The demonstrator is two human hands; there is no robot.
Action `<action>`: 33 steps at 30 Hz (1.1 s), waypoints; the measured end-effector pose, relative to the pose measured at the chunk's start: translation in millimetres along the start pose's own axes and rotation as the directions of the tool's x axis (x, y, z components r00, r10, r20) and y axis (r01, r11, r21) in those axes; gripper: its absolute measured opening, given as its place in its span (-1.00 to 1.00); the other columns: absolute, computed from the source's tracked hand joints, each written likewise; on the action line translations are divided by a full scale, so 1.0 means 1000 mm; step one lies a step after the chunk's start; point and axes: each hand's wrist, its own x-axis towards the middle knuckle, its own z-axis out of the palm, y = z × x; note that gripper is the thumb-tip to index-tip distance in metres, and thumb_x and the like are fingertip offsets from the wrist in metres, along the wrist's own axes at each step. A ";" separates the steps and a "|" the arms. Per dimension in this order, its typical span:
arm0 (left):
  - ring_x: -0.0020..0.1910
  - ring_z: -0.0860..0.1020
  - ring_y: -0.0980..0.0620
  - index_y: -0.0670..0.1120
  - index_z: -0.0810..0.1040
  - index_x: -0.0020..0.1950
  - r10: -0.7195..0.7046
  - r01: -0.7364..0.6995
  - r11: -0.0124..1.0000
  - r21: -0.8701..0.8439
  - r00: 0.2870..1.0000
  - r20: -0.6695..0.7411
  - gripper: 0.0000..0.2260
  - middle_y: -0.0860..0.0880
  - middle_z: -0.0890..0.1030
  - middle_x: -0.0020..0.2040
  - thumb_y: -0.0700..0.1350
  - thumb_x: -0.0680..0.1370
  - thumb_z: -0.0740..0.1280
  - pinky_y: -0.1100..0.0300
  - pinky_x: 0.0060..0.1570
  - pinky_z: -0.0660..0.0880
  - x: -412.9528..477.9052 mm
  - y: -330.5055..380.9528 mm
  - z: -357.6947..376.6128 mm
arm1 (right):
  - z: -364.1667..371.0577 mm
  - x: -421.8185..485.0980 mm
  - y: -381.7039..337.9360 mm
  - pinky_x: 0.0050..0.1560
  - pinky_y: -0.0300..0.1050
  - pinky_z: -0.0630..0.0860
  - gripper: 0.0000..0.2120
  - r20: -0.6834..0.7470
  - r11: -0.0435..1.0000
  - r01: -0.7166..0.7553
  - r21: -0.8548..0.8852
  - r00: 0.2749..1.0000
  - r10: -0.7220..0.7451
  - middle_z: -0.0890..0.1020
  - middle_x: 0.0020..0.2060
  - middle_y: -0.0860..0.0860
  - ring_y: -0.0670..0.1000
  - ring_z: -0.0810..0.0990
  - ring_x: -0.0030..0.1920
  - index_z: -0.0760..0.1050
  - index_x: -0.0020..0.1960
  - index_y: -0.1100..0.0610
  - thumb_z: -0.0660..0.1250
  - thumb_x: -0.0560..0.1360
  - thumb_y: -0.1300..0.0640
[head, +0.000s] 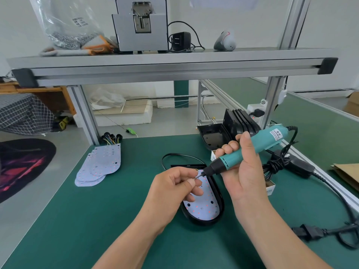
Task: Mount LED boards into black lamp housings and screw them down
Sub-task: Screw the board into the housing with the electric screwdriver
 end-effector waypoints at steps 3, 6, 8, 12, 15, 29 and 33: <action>-0.16 0.71 -0.06 -0.01 0.69 0.15 -0.002 0.001 0.999 0.033 1.000 0.020 -0.81 -0.08 0.78 -0.07 -0.26 0.65 0.38 0.17 -0.10 0.63 0.000 -0.002 -0.001 | -0.003 0.001 0.001 -0.09 -0.08 0.54 -0.81 -0.040 1.000 -0.002 0.018 0.999 0.003 0.46 -0.27 -0.05 -0.05 0.48 -0.29 0.52 -0.01 0.08 0.43 0.62 -0.02; -0.15 0.72 -0.02 -0.02 0.67 0.20 -0.009 0.009 1.000 0.026 1.000 0.029 -0.79 -0.05 0.78 -0.05 -0.21 0.59 0.41 0.15 -0.07 0.65 0.000 -0.001 0.000 | -0.005 0.002 0.001 -0.08 -0.07 0.52 -0.80 -0.060 0.999 -0.001 0.034 0.998 0.003 0.45 -0.27 -0.05 -0.05 0.48 -0.29 0.51 0.00 0.09 0.44 0.63 -0.01; -0.12 0.75 -0.03 -0.04 0.65 0.22 -0.019 0.019 1.000 0.007 1.000 0.024 -0.70 -0.04 0.78 -0.04 -0.16 0.50 0.38 0.18 -0.09 0.64 0.000 -0.001 -0.001 | -0.005 0.003 0.001 -0.10 -0.07 0.53 -0.80 -0.070 0.999 0.001 0.050 0.998 0.002 0.45 -0.27 -0.05 -0.05 0.47 -0.30 0.50 0.01 0.10 0.45 0.62 -0.01; -0.29 0.62 0.03 0.00 0.69 0.15 -0.061 0.063 0.998 0.023 0.995 -0.081 -0.69 -0.01 0.74 -0.21 -0.11 0.42 0.39 0.24 -0.25 0.55 0.007 -0.005 -0.008 | -0.006 0.006 -0.001 -0.10 -0.08 0.54 -0.81 -0.078 0.998 0.014 0.063 0.997 -0.009 0.46 -0.27 -0.04 -0.04 0.48 -0.29 0.51 0.00 0.09 0.45 0.62 0.00; -0.40 0.45 0.11 0.06 0.69 0.04 -0.059 0.112 0.973 0.200 0.965 -0.254 -0.85 0.02 0.63 -0.30 -0.07 0.49 0.42 0.18 -0.29 0.43 0.018 -0.014 -0.022 | -0.007 0.008 -0.001 -0.10 -0.08 0.57 -0.82 -0.072 0.999 0.034 0.035 0.997 -0.031 0.47 -0.27 -0.04 -0.03 0.49 -0.28 0.49 0.02 0.08 0.44 0.63 0.01; -0.38 0.22 -0.01 0.00 0.35 -0.29 -0.119 0.166 0.857 0.488 0.985 -0.125 -0.84 0.10 0.30 -0.41 -0.04 0.38 0.33 0.13 -0.35 0.17 0.023 -0.027 -0.014 | 0.004 0.024 0.043 -0.16 -0.11 0.56 -0.87 0.090 0.974 0.104 -0.202 0.992 -0.087 0.43 -0.30 0.00 0.01 0.46 -0.33 0.46 -0.03 0.07 0.40 0.63 0.19; -0.37 0.23 -0.02 0.03 0.30 -0.30 -0.155 0.202 0.844 0.497 0.979 -0.136 -0.84 0.12 0.31 -0.42 -0.04 0.29 0.30 0.12 -0.33 0.21 0.024 -0.027 -0.012 | 0.005 0.023 0.049 -0.16 -0.09 0.54 -0.86 0.087 0.966 0.106 -0.236 0.992 -0.088 0.42 -0.30 0.02 0.02 0.44 -0.33 0.47 -0.04 0.07 0.38 0.64 0.23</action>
